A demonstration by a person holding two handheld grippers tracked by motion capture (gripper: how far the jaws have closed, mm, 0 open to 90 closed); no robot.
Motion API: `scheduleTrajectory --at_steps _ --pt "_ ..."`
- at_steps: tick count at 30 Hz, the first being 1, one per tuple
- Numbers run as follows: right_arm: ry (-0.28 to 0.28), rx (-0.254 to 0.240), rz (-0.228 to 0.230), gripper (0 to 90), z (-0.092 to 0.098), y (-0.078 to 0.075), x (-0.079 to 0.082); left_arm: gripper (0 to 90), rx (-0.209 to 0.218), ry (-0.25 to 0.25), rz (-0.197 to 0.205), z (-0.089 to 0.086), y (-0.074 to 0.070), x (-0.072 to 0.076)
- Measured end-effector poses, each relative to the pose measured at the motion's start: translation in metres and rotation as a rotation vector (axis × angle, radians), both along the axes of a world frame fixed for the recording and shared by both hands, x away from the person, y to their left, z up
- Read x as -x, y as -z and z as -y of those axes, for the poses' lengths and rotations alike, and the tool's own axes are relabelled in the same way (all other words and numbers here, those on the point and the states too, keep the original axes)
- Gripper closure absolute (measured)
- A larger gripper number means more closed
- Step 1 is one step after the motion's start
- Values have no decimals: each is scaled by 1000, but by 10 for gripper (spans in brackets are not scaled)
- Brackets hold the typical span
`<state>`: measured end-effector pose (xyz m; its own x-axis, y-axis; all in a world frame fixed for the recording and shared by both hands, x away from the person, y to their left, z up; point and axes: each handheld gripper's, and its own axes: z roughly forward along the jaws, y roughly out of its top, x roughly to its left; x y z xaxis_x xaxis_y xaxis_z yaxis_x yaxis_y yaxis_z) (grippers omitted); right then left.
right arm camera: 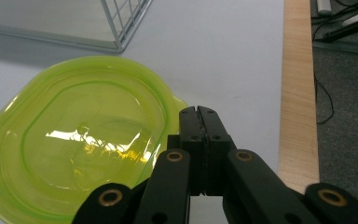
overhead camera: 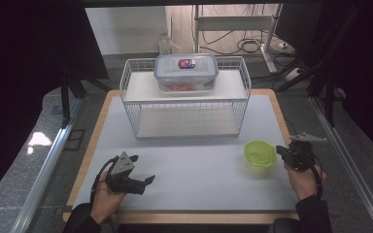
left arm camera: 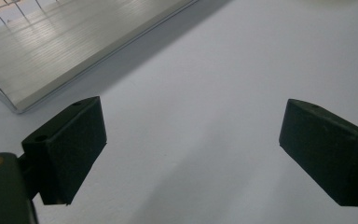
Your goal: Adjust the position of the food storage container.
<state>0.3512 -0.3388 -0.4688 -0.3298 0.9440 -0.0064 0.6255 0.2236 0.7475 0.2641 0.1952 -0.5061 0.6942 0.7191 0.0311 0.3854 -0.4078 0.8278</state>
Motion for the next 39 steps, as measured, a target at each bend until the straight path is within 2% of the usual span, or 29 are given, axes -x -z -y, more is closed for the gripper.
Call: scheduleTrajectory --at_steps 5,12,23,32,39 --pt "5 9 -16 900 -2 4 -1 73 -4 3 -1 1 0 0" --pt "-16 11 -33 900 -11 8 -6 73 -8 5 -5 2 1 0" --pt "-72 -29 -61 900 -32 9 -10 73 -12 5 -10 2 2 -1" --pt "-125 -27 -82 900 -47 9 -3 73 -12 4 -14 2 2 -1" --pt "-164 -47 -103 900 -52 9 9 73 -13 4 -15 2 2 -1"
